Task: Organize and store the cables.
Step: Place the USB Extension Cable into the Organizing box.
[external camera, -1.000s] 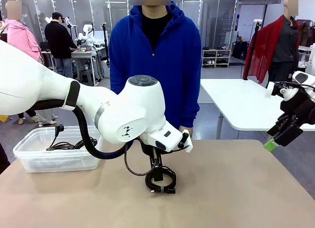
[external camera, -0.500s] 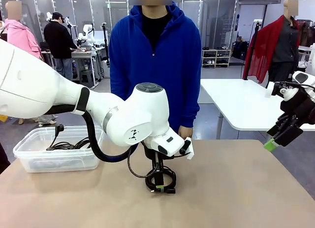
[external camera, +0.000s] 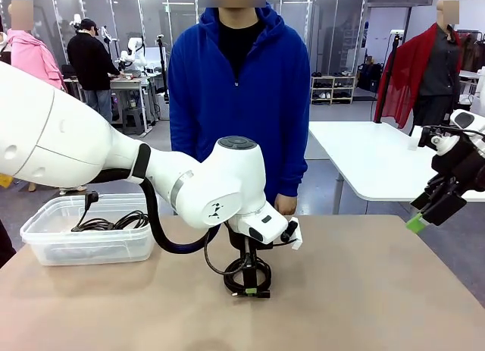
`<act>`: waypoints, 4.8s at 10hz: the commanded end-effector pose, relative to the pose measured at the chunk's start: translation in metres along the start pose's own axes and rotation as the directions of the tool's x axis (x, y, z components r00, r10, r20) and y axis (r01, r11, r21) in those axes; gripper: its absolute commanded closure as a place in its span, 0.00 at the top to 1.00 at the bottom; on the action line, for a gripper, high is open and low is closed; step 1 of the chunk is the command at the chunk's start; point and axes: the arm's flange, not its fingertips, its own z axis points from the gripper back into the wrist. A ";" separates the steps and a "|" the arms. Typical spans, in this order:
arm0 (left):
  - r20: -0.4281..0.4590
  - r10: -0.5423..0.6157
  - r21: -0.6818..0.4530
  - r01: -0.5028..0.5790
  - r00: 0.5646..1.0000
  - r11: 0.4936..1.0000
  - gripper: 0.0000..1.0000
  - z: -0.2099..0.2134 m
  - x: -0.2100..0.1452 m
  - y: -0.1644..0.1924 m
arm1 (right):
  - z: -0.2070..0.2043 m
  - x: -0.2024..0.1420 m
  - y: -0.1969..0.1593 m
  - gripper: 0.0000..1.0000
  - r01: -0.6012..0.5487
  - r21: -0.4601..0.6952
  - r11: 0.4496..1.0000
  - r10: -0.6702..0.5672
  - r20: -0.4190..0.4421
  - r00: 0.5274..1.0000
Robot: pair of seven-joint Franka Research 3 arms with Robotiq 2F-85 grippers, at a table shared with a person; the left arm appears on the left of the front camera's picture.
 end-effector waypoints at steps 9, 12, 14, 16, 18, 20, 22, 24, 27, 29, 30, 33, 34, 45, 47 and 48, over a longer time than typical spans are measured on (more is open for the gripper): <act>-0.041 0.057 -0.131 -0.062 0.998 0.989 0.92 -0.037 0.004 0.021 | 0.001 0.000 0.000 1.00 0.003 0.006 1.000 -0.003 -0.005 1.000; -0.079 0.049 -0.140 -0.059 0.996 0.988 0.35 -0.037 0.004 0.020 | 0.001 0.000 0.000 1.00 0.003 0.006 1.000 -0.003 -0.005 1.000; -0.072 0.044 -0.139 -0.053 0.996 0.989 0.00 -0.038 0.004 0.020 | 0.001 0.000 0.000 1.00 0.003 0.006 1.000 -0.003 -0.005 1.000; -0.070 0.038 -0.137 -0.048 0.997 0.989 0.02 -0.040 0.005 0.020 | 0.001 0.000 0.000 1.00 0.003 0.006 1.000 -0.003 -0.005 1.000; -0.073 0.042 -0.132 -0.051 0.996 0.990 0.00 -0.037 0.003 0.019 | 0.001 0.000 0.000 1.00 0.003 0.006 1.000 -0.003 -0.005 1.000; -0.065 0.046 -0.114 -0.053 0.997 0.992 0.00 -0.032 0.001 0.017 | 0.001 0.000 0.000 1.00 0.003 0.006 1.000 -0.003 -0.005 1.000; -0.009 -0.019 -0.115 0.018 1.000 0.993 0.00 -0.003 -0.003 0.011 | 0.001 0.000 0.000 1.00 0.003 0.006 1.000 -0.003 -0.005 1.000; -0.028 -0.117 -0.130 0.113 0.993 0.985 0.02 0.034 -0.006 0.005 | 0.001 0.000 0.000 1.00 0.003 0.006 1.000 -0.003 -0.005 1.000; -0.062 -0.068 -0.132 0.060 0.996 0.989 0.02 0.059 0.001 0.000 | 0.001 0.000 0.000 1.00 0.003 0.006 1.000 -0.003 -0.005 1.000; -0.046 -0.080 -0.129 0.073 0.996 0.989 0.02 0.067 0.002 -0.005 | 0.001 0.000 0.000 1.00 0.003 0.006 1.000 -0.003 -0.005 1.000; -0.070 -0.081 -0.112 0.073 0.994 0.991 0.02 0.063 0.007 0.002 | 0.001 0.000 0.000 1.00 0.003 0.006 1.000 -0.003 -0.005 1.000; -0.070 -0.081 -0.112 0.073 0.994 0.991 0.02 0.063 0.007 0.002 | 0.001 0.000 0.000 1.00 0.003 0.006 1.000 -0.003 -0.005 1.000; -0.070 -0.081 -0.112 0.073 0.994 0.991 0.02 0.063 0.007 0.002 | 0.001 0.000 0.000 1.00 0.003 0.006 1.000 -0.003 -0.005 1.000; -0.050 -0.239 -0.160 0.228 0.970 0.960 0.16 0.145 -0.041 -0.017 | 0.001 0.000 0.000 1.00 0.003 0.006 1.000 -0.003 -0.005 1.000; -0.058 -0.340 -0.141 0.329 0.939 0.934 0.16 0.156 -0.077 -0.019 | 0.001 0.000 0.000 1.00 0.003 0.006 1.000 -0.003 -0.005 1.000; -0.062 -0.380 -0.124 0.370 0.923 0.921 0.16 0.160 -0.102 -0.016 | 0.001 0.000 0.000 1.00 0.003 0.006 1.000 -0.003 -0.005 1.000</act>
